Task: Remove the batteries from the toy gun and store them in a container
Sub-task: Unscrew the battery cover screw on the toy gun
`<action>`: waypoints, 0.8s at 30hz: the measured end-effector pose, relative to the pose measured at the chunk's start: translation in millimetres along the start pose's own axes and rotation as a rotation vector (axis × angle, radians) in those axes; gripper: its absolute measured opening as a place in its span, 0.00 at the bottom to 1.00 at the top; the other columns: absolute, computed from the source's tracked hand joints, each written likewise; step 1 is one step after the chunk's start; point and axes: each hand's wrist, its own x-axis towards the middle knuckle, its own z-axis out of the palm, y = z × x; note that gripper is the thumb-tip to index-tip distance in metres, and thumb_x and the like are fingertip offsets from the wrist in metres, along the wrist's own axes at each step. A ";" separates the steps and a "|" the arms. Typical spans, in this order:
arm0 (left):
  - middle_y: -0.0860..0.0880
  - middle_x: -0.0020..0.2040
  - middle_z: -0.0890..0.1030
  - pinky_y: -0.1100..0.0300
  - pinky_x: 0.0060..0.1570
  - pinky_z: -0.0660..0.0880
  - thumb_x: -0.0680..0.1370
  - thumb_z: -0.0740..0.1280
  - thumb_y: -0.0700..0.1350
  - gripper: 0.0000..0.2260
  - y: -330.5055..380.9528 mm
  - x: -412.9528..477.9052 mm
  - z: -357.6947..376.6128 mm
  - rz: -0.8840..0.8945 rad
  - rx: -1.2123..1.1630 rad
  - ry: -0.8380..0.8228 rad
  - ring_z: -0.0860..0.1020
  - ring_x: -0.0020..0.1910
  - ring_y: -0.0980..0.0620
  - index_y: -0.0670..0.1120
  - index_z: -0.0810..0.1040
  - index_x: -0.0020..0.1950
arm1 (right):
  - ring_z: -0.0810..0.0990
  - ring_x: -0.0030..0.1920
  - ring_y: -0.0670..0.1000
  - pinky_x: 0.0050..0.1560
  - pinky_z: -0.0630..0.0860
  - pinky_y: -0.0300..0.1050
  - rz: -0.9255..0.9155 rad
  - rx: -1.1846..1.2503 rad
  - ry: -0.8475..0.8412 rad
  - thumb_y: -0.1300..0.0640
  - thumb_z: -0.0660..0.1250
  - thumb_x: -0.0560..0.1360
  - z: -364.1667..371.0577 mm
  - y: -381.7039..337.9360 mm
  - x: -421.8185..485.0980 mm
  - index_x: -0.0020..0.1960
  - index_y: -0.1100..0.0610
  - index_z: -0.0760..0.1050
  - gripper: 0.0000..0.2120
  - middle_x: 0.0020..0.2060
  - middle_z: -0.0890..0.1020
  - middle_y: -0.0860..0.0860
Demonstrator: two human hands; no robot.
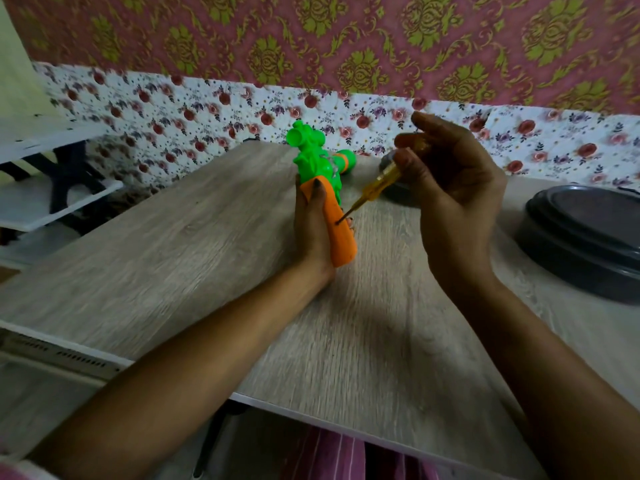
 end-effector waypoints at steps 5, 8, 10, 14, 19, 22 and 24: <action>0.40 0.54 0.74 0.64 0.28 0.74 0.75 0.61 0.59 0.29 -0.5 -0.4 -0.6 0.041 0.010 -0.011 0.76 0.28 0.55 0.49 0.64 0.73 | 0.78 0.50 0.61 0.48 0.79 0.55 -0.028 -0.158 -0.035 0.57 0.70 0.71 1.8 -0.5 0.7 0.54 0.50 0.76 0.12 0.48 0.78 0.59; 0.44 0.47 0.74 0.65 0.26 0.74 0.77 0.60 0.57 0.26 0.1 -1.3 0.2 0.019 -0.011 -0.006 0.76 0.24 0.55 0.48 0.65 0.73 | 0.80 0.48 0.61 0.51 0.78 0.59 -0.043 -0.120 -0.014 0.62 0.68 0.72 -1.2 1.6 2.2 0.53 0.54 0.77 0.10 0.45 0.79 0.58; 0.46 0.44 0.73 0.64 0.26 0.73 0.74 0.62 0.58 0.29 -0.1 -0.9 -0.1 0.011 -0.004 -0.005 0.75 0.24 0.55 0.47 0.65 0.72 | 0.81 0.52 0.57 0.54 0.78 0.55 -0.033 -0.115 -0.009 0.64 0.64 0.74 -3.6 2.3 2.2 0.56 0.57 0.75 0.11 0.48 0.80 0.58; 0.42 0.51 0.76 0.63 0.28 0.74 0.66 0.63 0.61 0.36 -0.1 -1.2 0.9 0.054 0.021 -0.008 0.77 0.28 0.54 0.49 0.65 0.73 | 0.81 0.48 0.48 0.47 0.80 0.43 -0.038 -0.150 -0.002 0.61 0.68 0.72 0.6 0.9 0.2 0.52 0.55 0.75 0.09 0.48 0.80 0.57; 0.43 0.47 0.74 0.64 0.27 0.74 0.76 0.60 0.60 0.30 -2.0 1.7 -3.0 0.018 0.018 0.011 0.76 0.26 0.54 0.47 0.64 0.73 | 0.80 0.49 0.54 0.49 0.79 0.52 -0.100 -0.174 0.015 0.63 0.66 0.73 -0.5 3.0 -0.5 0.52 0.51 0.77 0.11 0.49 0.81 0.57; 0.44 0.49 0.75 0.63 0.29 0.75 0.69 0.63 0.63 0.36 -1.4 1.1 -2.4 0.029 0.037 -0.001 0.77 0.29 0.53 0.48 0.65 0.73 | 0.80 0.49 0.50 0.48 0.79 0.48 -0.090 -0.196 -0.001 0.63 0.65 0.74 1.0 2.0 -1.8 0.54 0.56 0.76 0.10 0.48 0.81 0.52; 0.43 0.56 0.76 0.62 0.31 0.75 0.65 0.63 0.64 0.38 -0.8 0.2 -0.2 0.050 0.051 0.004 0.78 0.35 0.52 0.51 0.65 0.73 | 0.81 0.46 0.53 0.45 0.80 0.48 -0.088 -0.191 0.013 0.59 0.70 0.71 1.9 0.8 -2.1 0.49 0.52 0.77 0.08 0.47 0.80 0.57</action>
